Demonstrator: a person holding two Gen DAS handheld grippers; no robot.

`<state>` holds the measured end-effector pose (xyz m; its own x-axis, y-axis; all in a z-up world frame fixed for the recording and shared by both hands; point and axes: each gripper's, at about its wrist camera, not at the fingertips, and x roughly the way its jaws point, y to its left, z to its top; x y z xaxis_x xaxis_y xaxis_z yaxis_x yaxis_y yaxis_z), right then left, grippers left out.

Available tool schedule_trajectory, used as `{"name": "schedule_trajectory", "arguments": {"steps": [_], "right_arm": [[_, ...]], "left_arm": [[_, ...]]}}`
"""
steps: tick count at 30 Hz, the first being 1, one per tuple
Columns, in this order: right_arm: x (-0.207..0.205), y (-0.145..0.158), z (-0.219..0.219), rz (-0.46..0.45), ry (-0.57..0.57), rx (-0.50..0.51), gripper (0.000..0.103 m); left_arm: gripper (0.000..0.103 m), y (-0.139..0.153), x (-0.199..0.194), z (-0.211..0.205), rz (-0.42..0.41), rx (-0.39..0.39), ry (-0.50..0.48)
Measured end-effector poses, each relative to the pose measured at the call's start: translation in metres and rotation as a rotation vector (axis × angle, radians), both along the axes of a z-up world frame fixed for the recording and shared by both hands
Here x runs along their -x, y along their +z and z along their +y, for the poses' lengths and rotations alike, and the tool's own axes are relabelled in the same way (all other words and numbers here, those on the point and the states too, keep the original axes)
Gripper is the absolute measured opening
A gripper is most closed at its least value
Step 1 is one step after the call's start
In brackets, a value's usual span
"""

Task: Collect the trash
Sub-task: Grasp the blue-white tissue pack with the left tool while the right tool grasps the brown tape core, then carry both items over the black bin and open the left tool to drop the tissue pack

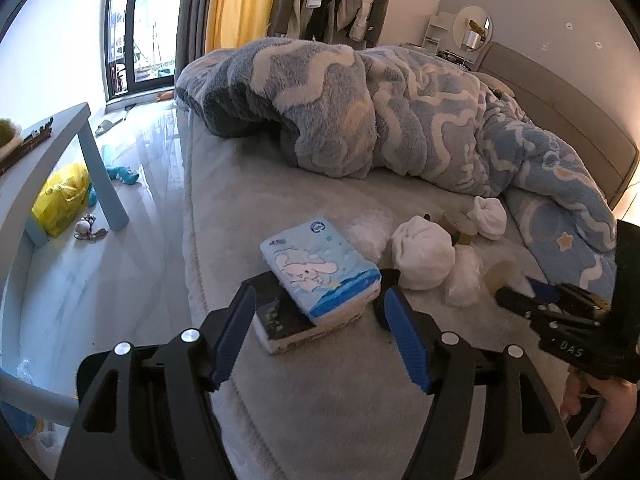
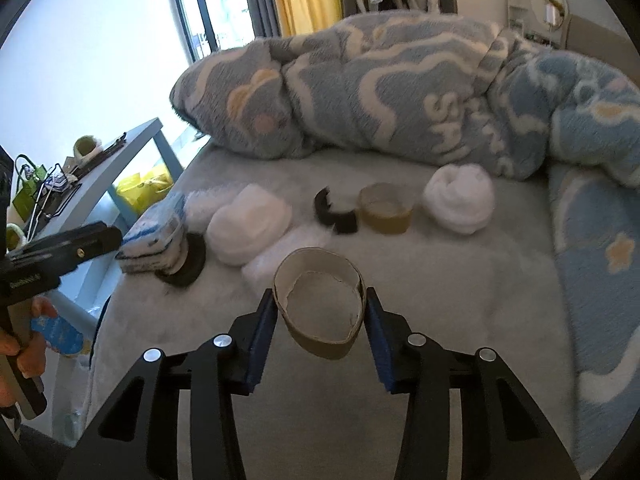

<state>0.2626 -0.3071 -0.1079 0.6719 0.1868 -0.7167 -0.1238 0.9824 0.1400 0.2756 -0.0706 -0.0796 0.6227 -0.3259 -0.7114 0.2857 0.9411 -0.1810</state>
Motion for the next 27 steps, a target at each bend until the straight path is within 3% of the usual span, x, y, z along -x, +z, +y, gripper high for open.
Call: {"name": "schedule_trajectory", "arguments": {"steps": [15,21,27], "right_arm": [[-0.024,0.01,-0.017,-0.046,-0.021,-0.055,0.045],[-0.032,0.01,-0.008,-0.041,0.013,-0.046,0.045],[-0.036,0.011,-0.006,-0.037,0.022,-0.051,0.044]], "left_arm": [[0.078,-0.02,-0.03,-0.021,0.049,0.006,0.096],[0.067,-0.027,-0.037,-0.02,0.053,-0.01,0.14],[0.064,-0.02,-0.035,-0.02,0.03,0.02,0.13]]}}
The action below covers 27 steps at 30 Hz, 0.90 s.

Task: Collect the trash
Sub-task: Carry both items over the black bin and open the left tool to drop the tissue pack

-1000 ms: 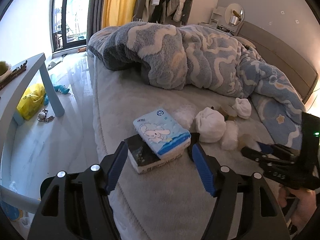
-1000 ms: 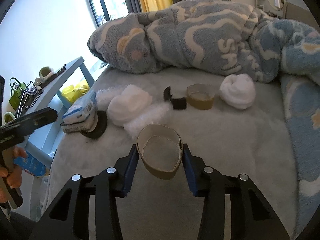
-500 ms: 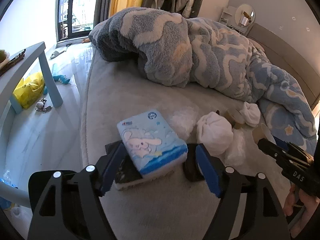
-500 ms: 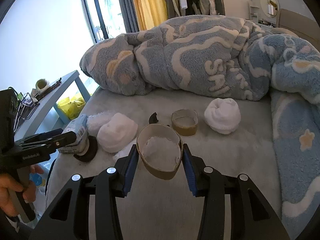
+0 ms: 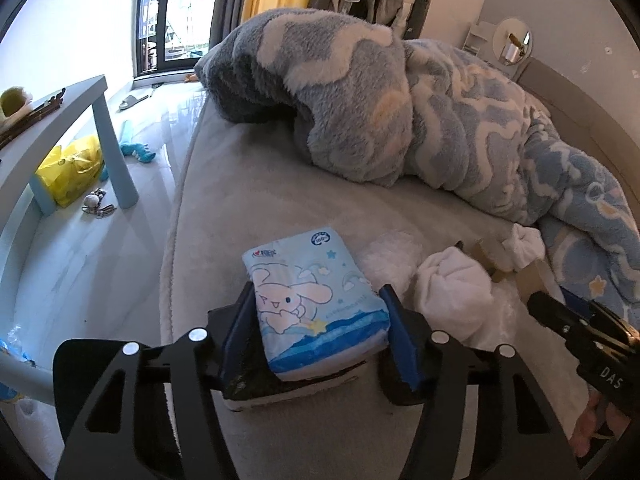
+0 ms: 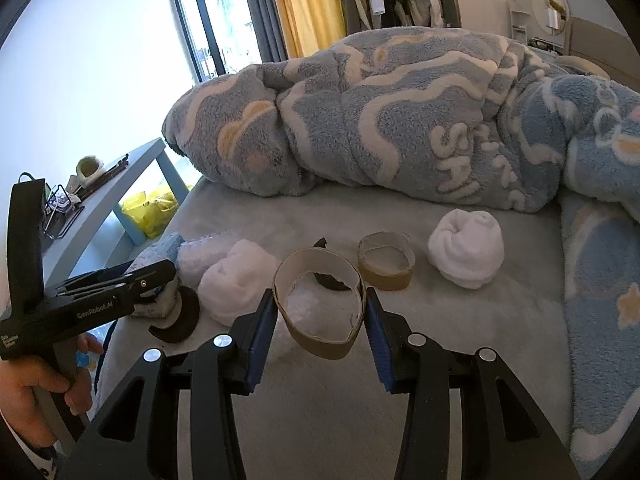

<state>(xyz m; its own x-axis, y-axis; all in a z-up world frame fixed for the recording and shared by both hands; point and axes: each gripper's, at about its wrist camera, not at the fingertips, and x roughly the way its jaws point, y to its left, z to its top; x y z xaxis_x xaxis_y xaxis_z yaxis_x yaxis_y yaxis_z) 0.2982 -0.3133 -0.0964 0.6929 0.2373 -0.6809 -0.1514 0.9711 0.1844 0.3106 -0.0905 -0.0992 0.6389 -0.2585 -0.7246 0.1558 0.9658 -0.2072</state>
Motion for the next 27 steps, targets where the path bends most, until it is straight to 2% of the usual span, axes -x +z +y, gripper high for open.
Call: {"name": "schedule_trajectory", "arguments": {"steps": [8,11,24,27], "right_arm": [[0.007,0.016,0.008,-0.023,0.008,-0.016,0.044],[0.009,0.021,0.016,-0.025,0.014,-0.023,0.044],[0.022,0.032,0.072,-0.046,0.075,-0.046,0.044],[0.028,0.032,0.079,-0.048,0.08,-0.048,0.044]], "left_arm": [[0.064,0.02,0.014,0.003,-0.065,0.023,-0.042],[0.064,0.025,0.021,0.005,-0.083,0.007,-0.054],[0.064,0.037,0.047,0.05,-0.089,-0.034,-0.044],[0.064,0.038,0.052,0.065,-0.075,-0.018,-0.032]]}}
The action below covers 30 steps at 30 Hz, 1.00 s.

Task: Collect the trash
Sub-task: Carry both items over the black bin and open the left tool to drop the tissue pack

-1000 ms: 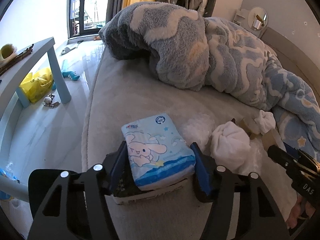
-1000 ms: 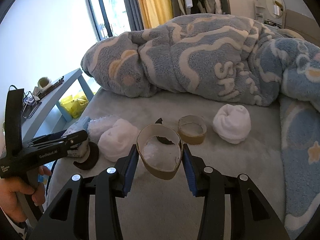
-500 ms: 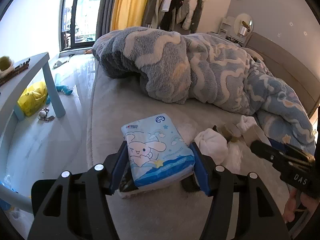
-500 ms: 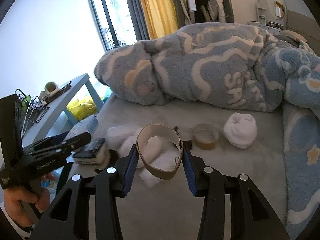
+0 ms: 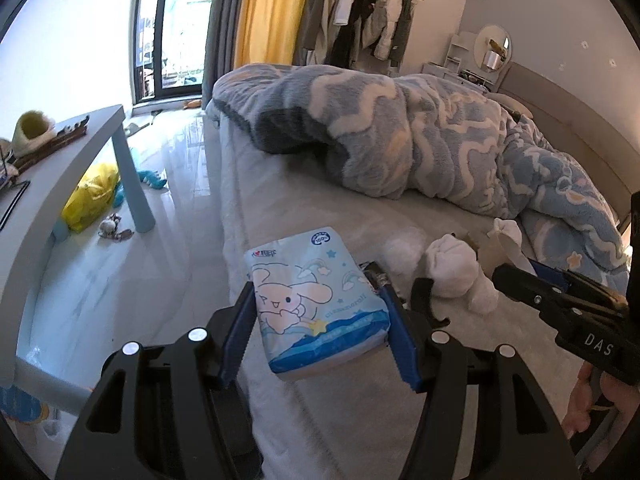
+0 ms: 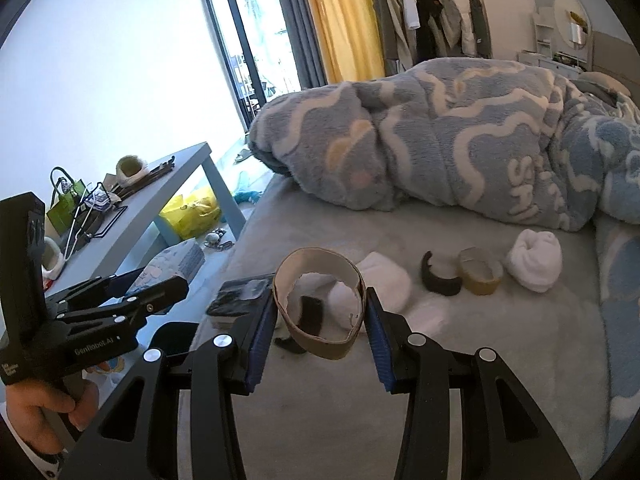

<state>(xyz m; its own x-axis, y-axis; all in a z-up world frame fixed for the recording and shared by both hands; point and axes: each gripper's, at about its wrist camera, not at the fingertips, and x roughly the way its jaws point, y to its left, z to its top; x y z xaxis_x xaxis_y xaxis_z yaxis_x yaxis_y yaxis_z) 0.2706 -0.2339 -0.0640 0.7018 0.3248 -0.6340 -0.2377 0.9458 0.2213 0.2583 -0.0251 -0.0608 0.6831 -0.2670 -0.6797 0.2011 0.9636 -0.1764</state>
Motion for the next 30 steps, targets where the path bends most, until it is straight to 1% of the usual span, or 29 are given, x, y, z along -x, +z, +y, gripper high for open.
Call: {"name": "schedule_trajectory", "arguments": {"steps": [3,5,7,12,14,19,26,30], "right_arm": [[0.005,0.002,0.009,0.0,0.005,-0.025,0.044],[0.009,0.004,0.021,-0.007,0.018,-0.029,0.044],[0.013,0.005,0.034,-0.01,0.036,-0.021,0.044],[0.016,0.007,0.061,-0.015,0.076,-0.017,0.044],[0.016,0.007,0.075,-0.016,0.094,-0.012,0.044],[0.014,0.003,0.102,-0.007,0.13,0.004,0.044],[0.008,-0.004,0.136,0.026,0.156,-0.001,0.044],[0.007,-0.008,0.155,0.034,0.18,0.002,0.044]], "left_arm": [[0.064,0.0,0.006,0.012,0.005,-0.002,0.013],[0.064,-0.001,0.01,0.02,0.006,-0.022,0.018],[0.064,-0.002,0.014,0.029,0.013,-0.034,0.027],[0.064,-0.005,0.022,0.048,0.035,-0.029,0.036],[0.064,-0.008,0.025,0.055,0.04,-0.041,0.035],[0.064,-0.021,0.027,0.08,0.077,-0.063,0.043],[0.064,-0.04,0.028,0.115,0.132,-0.054,0.078],[0.064,-0.056,0.03,0.131,0.159,-0.083,0.089]]}}
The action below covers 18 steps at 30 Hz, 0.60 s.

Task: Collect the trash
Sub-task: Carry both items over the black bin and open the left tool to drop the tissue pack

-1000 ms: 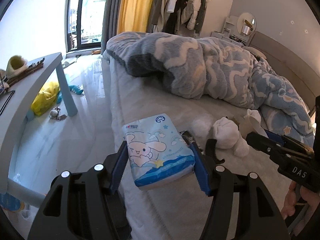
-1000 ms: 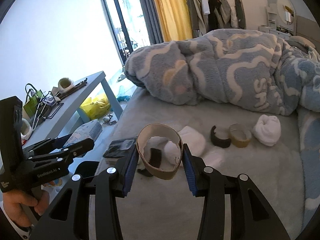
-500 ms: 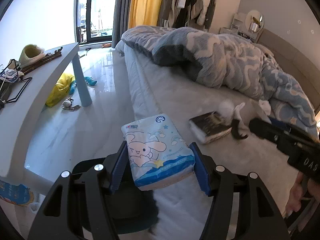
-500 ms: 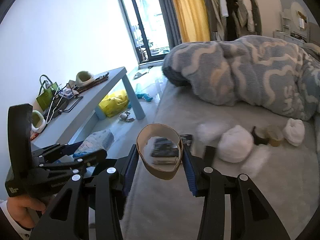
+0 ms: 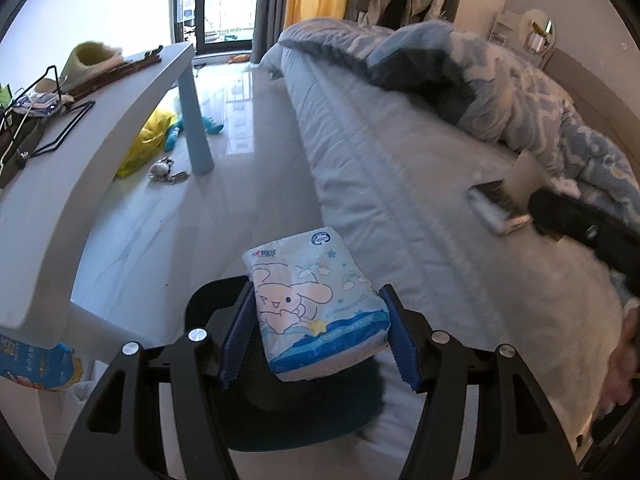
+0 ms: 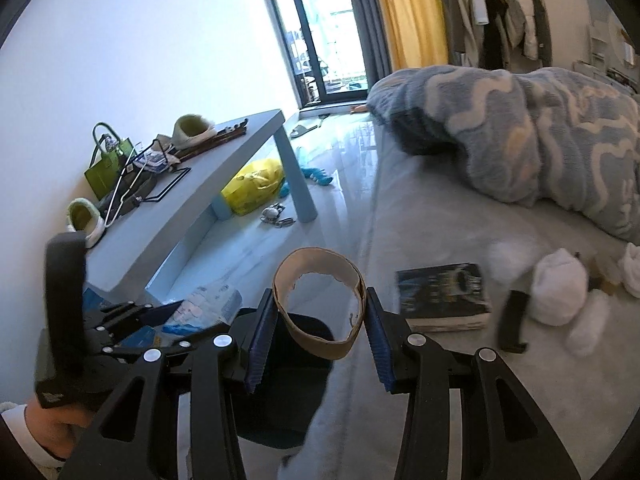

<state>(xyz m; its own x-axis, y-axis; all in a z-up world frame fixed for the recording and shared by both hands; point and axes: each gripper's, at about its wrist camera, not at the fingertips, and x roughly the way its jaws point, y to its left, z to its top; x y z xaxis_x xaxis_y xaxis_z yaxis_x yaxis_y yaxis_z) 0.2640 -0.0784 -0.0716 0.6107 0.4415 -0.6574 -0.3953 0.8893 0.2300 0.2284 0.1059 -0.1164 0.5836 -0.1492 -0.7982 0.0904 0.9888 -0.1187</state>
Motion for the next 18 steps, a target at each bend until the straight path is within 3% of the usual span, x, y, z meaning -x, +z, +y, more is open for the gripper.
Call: {"name": "schedule_trajectory", "arguments": {"steps": [9,18], "right_arm": [[0.002,-0.004,0.045,0.005,0.059,0.01,0.044],[-0.001,-0.021,0.081,0.038,0.097,0.052,0.044]], "left_arm": [[0.064,-0.042,0.002,0.031,0.12,-0.01,0.009],[0.07,-0.054,0.007,0.049,0.17,0.017,-0.007]]}}
